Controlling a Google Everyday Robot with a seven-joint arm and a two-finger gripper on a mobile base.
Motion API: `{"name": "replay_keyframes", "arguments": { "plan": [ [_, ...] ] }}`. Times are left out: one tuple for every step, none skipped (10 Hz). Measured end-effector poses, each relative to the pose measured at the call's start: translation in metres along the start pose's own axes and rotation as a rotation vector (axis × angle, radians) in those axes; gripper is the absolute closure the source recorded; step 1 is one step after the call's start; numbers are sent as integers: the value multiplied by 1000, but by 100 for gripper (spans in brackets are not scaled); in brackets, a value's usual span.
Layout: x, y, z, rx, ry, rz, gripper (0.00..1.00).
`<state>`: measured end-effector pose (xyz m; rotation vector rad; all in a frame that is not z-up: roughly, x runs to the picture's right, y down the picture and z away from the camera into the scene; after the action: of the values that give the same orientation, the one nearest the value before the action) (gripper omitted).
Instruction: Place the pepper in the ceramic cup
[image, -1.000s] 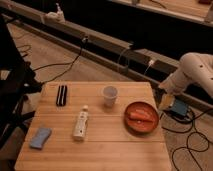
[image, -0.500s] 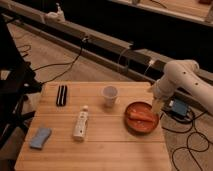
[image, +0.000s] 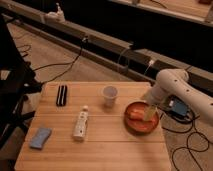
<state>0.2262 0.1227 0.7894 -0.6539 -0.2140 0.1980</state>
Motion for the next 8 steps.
{"name": "replay_keyframes", "arguments": {
  "plan": [
    [1, 1, 6, -10, 0, 5, 22],
    [4, 2, 16, -29, 0, 15, 22],
    [7, 2, 26, -50, -6, 32, 22],
    [9, 1, 33, -63, -9, 43, 22],
    [12, 0, 42, -82, -14, 56, 22],
    [14, 0, 52, -102, -17, 69, 22],
    [17, 1, 62, -125, -17, 82, 27],
    [18, 2, 68, -140, -17, 87, 34]
  ]
}}
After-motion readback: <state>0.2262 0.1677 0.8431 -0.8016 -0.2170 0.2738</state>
